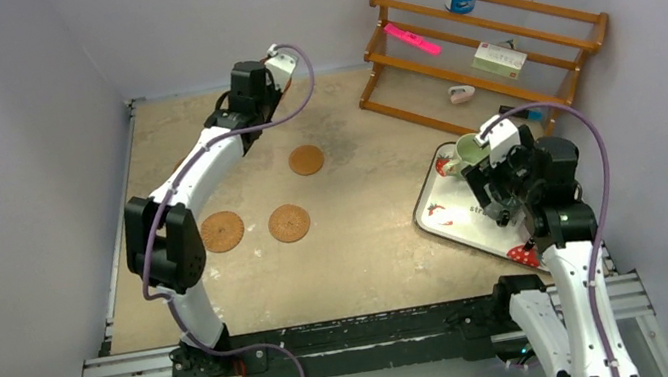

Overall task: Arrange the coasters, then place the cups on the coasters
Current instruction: Place the cup on the coaster.

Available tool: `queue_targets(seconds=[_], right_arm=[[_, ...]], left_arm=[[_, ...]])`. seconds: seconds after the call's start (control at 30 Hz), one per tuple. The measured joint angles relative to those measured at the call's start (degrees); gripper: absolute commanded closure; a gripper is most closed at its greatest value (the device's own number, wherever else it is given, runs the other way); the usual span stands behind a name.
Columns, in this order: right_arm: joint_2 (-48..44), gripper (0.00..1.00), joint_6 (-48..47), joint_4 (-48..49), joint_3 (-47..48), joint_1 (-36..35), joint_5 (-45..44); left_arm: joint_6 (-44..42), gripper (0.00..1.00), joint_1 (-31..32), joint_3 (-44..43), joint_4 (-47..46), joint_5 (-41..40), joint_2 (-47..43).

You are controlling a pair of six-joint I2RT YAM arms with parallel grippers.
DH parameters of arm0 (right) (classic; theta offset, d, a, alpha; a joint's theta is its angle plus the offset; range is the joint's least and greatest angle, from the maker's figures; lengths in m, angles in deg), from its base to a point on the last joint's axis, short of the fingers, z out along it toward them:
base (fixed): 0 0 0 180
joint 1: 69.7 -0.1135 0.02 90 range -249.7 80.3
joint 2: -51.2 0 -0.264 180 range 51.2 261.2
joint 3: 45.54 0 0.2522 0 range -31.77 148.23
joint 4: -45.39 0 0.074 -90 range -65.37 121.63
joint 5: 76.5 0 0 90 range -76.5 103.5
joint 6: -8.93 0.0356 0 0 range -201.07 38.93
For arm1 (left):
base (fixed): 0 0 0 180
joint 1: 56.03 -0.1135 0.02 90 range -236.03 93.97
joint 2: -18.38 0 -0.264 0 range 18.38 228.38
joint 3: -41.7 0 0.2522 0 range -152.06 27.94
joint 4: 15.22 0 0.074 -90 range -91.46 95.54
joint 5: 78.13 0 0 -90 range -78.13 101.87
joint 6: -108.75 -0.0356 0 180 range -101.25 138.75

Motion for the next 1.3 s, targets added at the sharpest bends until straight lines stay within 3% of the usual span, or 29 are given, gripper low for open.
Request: queue_targets(seconds=[0.27, 0.53, 0.83, 1.3], right_arm=[[-6.3, 0.01, 0.4, -0.2, -0.8, 0.0, -1.4], [-7.3, 0.01, 0.7, 0.1, -0.9, 0.0, -1.7], [-9.0, 0.01, 0.9, 0.6, -2.4, 0.0, -1.7], [-9.1, 0.01, 0.9, 1.0, -4.3, 0.0, -1.7]], left_arm=[[0.0, 1.00, -1.6, 4.6, -10.7, -3.0, 0.0], [1.7, 1.00, -6.7, -2.8, -7.5, 6.5, 6.3], [7.8, 1.00, -13.4, -2.9, -9.2, 14.2, 8.6], [10.0, 1.00, -13.6, -9.4, -4.9, 15.4, 17.3]])
